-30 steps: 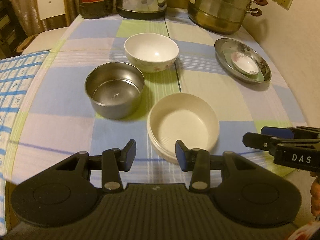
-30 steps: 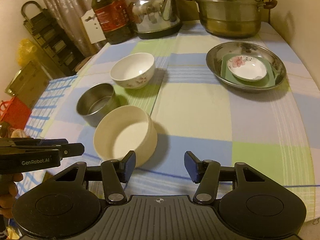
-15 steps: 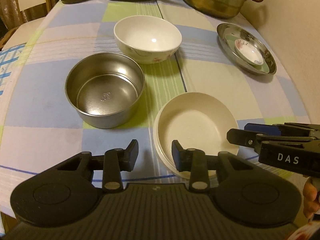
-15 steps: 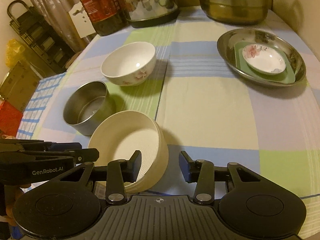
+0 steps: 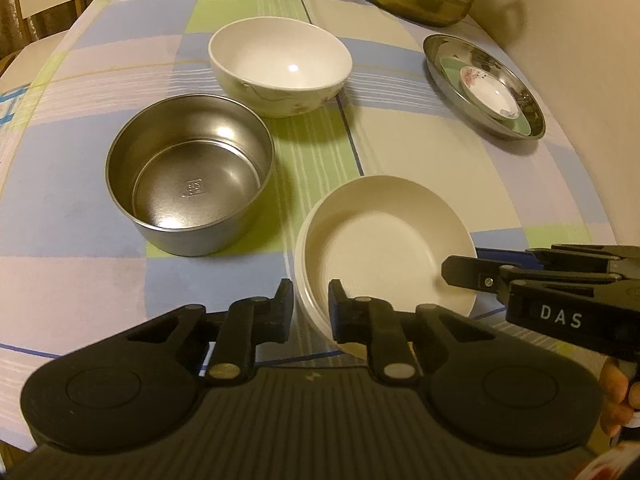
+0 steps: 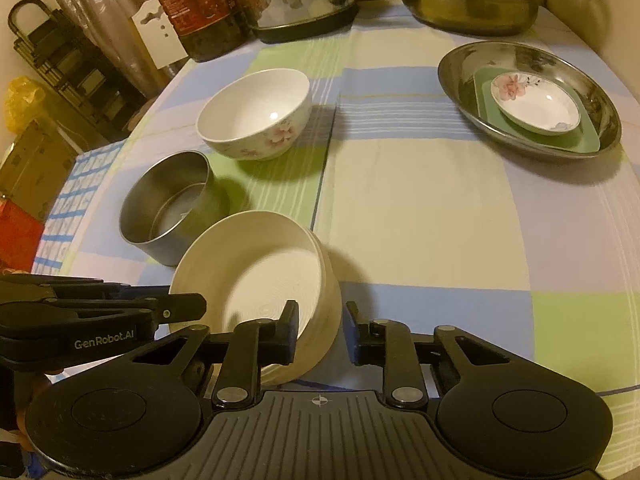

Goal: Organize plates and bowls
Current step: 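Close both grippers on the cream bowls' rim, then lift the cream bowls and lower them into the white floral bowl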

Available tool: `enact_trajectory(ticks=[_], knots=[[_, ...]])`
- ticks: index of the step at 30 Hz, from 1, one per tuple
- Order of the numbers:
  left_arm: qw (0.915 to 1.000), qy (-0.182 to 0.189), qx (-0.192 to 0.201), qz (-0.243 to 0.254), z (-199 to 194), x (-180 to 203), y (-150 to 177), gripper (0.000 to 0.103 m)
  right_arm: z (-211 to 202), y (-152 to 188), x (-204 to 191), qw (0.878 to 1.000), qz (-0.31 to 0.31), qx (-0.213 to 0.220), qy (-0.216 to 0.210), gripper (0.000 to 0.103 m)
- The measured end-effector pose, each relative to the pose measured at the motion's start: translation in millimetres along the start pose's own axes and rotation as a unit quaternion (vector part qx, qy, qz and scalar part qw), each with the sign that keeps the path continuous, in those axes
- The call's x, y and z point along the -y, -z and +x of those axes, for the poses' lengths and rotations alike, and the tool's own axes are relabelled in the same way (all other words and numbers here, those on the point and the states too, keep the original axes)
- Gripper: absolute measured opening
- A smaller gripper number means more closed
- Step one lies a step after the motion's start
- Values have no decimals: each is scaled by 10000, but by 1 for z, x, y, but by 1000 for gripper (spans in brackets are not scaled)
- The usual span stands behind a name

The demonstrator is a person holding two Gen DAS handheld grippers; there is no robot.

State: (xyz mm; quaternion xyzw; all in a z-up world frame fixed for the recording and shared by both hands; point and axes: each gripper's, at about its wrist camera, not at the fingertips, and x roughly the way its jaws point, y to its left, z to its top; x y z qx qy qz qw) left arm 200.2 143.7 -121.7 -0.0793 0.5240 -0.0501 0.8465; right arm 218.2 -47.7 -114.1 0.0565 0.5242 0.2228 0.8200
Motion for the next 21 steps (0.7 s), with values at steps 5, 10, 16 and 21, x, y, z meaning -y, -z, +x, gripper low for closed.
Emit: enact_trajectory(ticks=[5, 10, 16, 21], knots=[[10000, -1, 13, -16, 0, 1, 1, 14, 0, 1, -2, 10000, -66, 0, -29, 18], [10000, -24, 19, 10, -1, 1, 2, 14, 0, 2, -5, 9999, -141, 31, 10, 17], [10000, -37, 24, 16, -3, 3, 3, 14, -1, 3, -7, 9998, -173, 34, 36, 16], [10000, -41, 74, 32, -8, 3, 2, 14, -4, 1, -7, 9999, -134, 51, 17, 16]])
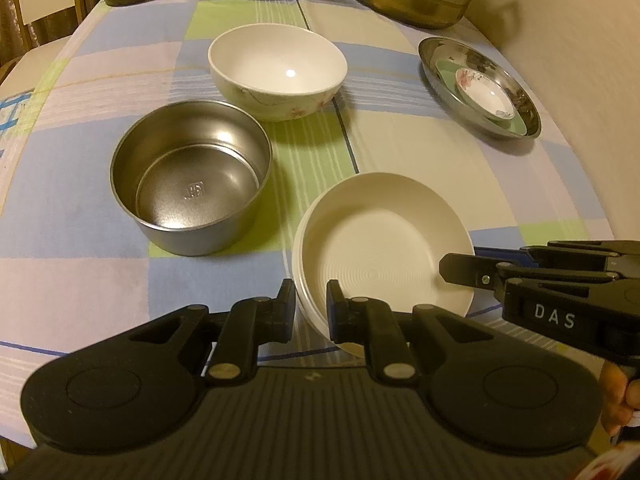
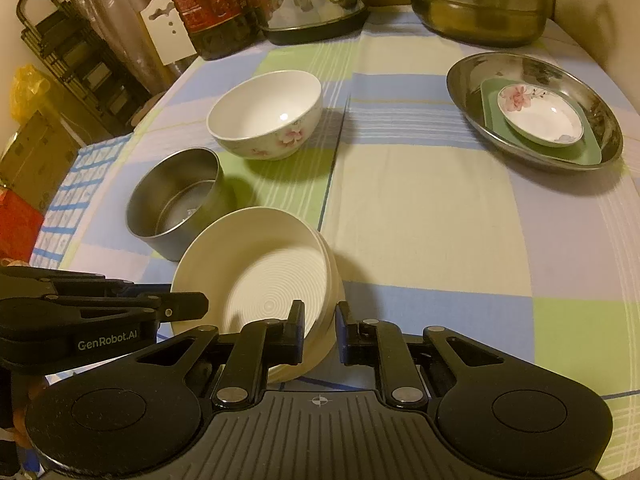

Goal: Organize plates and bowls
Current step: 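Lift the cream bowls and lower them into the white floral bowl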

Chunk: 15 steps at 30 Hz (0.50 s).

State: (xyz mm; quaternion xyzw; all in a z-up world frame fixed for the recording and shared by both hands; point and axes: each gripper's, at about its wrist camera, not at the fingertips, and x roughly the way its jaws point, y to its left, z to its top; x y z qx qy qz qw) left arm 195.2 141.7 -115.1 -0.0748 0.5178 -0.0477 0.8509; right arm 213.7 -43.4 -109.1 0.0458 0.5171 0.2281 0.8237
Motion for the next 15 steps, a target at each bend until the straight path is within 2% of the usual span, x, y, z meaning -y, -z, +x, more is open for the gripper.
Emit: enact_trajectory(ticks=[8, 15], knots=[[9999, 38, 157, 2, -12, 0, -10, 14, -10, -8, 0, 9999, 52, 86, -53, 16], [9991, 85, 403, 41, -27, 2, -32, 14, -22, -30, 0, 9997, 70, 222, -76, 16]])
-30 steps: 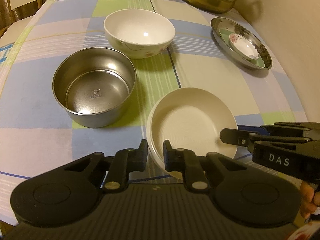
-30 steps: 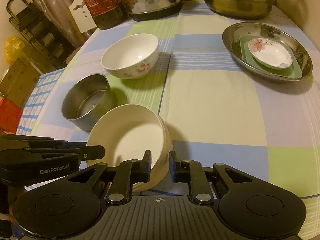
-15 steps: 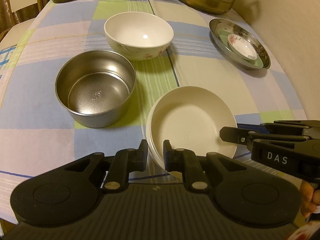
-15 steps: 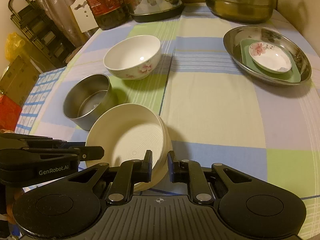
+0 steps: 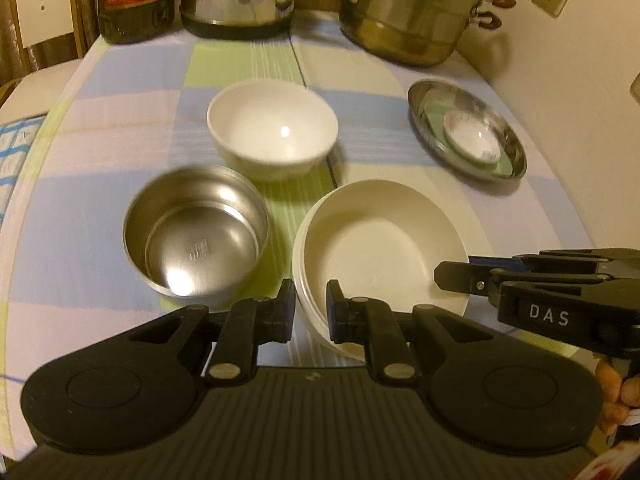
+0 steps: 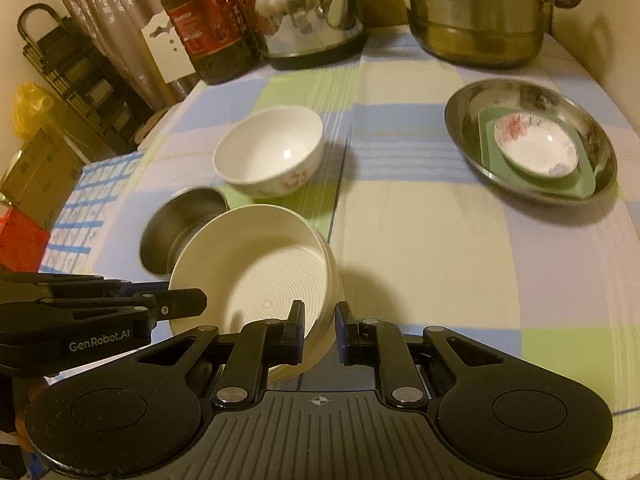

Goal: Organize plates and bowls
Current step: 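Lift the cream bowls and lower them into the white floral bowl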

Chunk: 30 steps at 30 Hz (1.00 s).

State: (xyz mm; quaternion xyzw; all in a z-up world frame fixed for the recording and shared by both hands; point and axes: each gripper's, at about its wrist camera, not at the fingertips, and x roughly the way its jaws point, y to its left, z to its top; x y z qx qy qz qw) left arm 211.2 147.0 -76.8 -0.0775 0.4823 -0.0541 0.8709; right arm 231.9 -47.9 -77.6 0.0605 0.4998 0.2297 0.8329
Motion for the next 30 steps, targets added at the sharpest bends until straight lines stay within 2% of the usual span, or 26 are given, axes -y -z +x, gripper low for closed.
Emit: enact_trajectory(ticks=[7, 17, 25, 30], knots=[[9995, -20, 308, 120, -9, -3, -34, 14, -3, -35, -2, 9998, -30, 200, -54, 16], [9976, -156, 645, 194, -6, -19, -92, 14, 19, -91, -7, 9991, 28, 369, -205, 16], [9981, -151, 592, 39, 12, -40, -124, 14, 45, -127, -7, 9992, 93, 292, -265, 16], [9988, -174, 458, -30, 26, -52, -133, 14, 61, -137, -6, 9994, 147, 144, -273, 16]])
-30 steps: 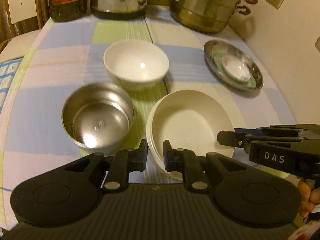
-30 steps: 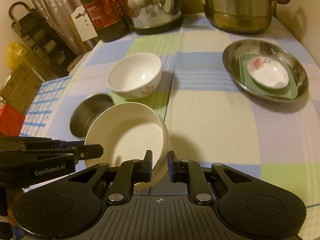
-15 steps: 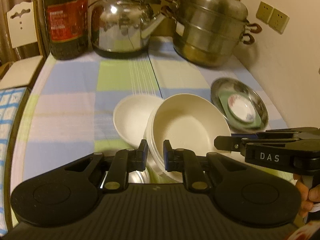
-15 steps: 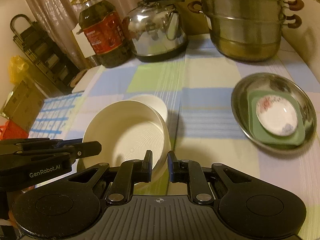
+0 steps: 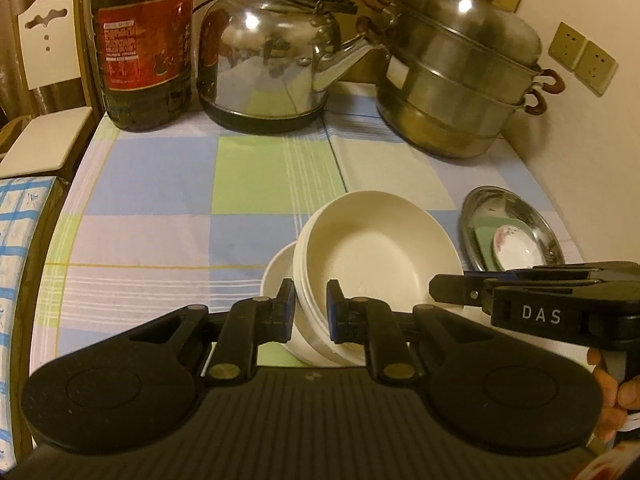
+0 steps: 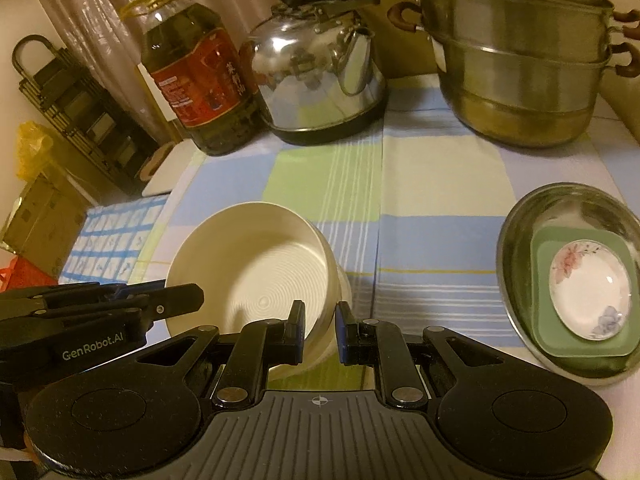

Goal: Organize plates and bowls
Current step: 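Lift the cream bowls and lower them into the white floral bowl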

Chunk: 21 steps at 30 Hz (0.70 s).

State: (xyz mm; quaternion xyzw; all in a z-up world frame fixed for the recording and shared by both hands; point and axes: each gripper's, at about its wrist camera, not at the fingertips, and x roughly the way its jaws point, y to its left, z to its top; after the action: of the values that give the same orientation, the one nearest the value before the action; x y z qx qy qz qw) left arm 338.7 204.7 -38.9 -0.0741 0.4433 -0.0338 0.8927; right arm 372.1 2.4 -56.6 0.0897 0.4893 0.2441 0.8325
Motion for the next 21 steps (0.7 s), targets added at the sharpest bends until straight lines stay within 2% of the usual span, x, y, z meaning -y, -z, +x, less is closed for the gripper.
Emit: enact_trajectory(ticks=[8, 21], knots=[[9997, -10, -202, -99, 21, -10, -1, 14, 24, -5, 4, 9996, 144, -253, 18, 16], [9989, 20, -432, -207, 40, -18, 5, 14, 40, -5, 4, 9990, 154, -419, 90, 16]])
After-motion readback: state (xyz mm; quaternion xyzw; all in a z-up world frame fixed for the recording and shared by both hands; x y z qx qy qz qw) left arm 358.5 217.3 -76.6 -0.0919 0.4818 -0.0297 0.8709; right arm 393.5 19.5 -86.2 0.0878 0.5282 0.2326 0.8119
